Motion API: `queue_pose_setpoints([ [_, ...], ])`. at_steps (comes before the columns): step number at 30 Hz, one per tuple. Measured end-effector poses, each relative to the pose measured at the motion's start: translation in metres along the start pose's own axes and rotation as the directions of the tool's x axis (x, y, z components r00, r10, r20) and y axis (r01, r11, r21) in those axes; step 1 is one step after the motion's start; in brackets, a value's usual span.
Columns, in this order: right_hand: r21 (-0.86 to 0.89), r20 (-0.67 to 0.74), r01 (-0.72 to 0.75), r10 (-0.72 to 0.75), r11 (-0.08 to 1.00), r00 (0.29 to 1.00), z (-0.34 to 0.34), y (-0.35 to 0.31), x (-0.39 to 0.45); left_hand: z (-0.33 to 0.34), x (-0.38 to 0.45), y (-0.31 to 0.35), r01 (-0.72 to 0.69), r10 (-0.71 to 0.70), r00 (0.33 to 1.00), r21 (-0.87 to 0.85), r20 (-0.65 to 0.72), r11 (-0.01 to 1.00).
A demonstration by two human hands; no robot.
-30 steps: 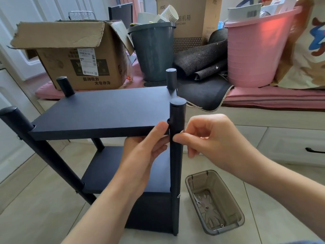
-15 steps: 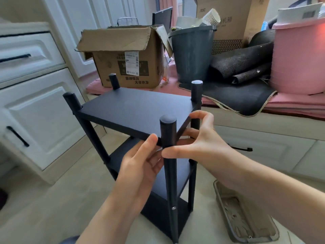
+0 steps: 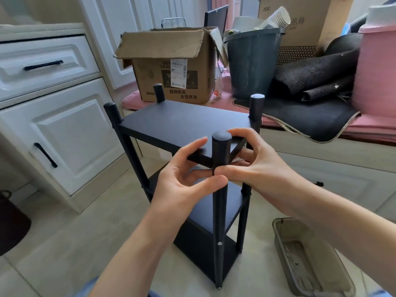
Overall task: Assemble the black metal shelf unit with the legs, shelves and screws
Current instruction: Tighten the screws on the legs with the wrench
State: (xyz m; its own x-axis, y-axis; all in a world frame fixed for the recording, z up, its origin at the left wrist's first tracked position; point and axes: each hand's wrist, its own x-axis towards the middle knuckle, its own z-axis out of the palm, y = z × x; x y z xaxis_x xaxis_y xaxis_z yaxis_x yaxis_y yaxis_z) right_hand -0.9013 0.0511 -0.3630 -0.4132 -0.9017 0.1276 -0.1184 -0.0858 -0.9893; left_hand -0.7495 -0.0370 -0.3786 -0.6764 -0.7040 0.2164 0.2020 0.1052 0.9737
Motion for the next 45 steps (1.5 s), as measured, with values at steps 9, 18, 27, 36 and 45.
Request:
queue_pose_setpoints([
  [9,0.112,0.107,-0.014,0.002,0.994,0.994,-0.009,0.002,0.001,0.01,0.012,0.002,-0.097,0.104,0.991,0.086,-0.087,0.992],
  [18,0.304,-0.207,-0.156,0.225,0.94,0.952,-0.012,-0.004,0.005,0.014,0.007,0.001,-0.092,0.108,0.981,0.104,-0.161,0.99],
  [27,0.607,0.068,-0.351,0.393,0.713,0.917,0.003,-0.011,0.026,0.0,0.009,-0.002,-0.274,0.497,0.867,0.803,-0.032,0.53],
  [36,0.578,0.099,-0.316,0.319,0.753,0.943,0.01,-0.01,0.039,-0.003,0.029,0.019,-0.503,0.408,0.858,0.673,0.312,0.542],
  [45,0.642,0.067,-0.287,0.321,0.711,0.945,0.009,-0.004,0.045,-0.004,0.039,0.006,-0.593,0.447,0.804,0.586,0.392,0.552],
])
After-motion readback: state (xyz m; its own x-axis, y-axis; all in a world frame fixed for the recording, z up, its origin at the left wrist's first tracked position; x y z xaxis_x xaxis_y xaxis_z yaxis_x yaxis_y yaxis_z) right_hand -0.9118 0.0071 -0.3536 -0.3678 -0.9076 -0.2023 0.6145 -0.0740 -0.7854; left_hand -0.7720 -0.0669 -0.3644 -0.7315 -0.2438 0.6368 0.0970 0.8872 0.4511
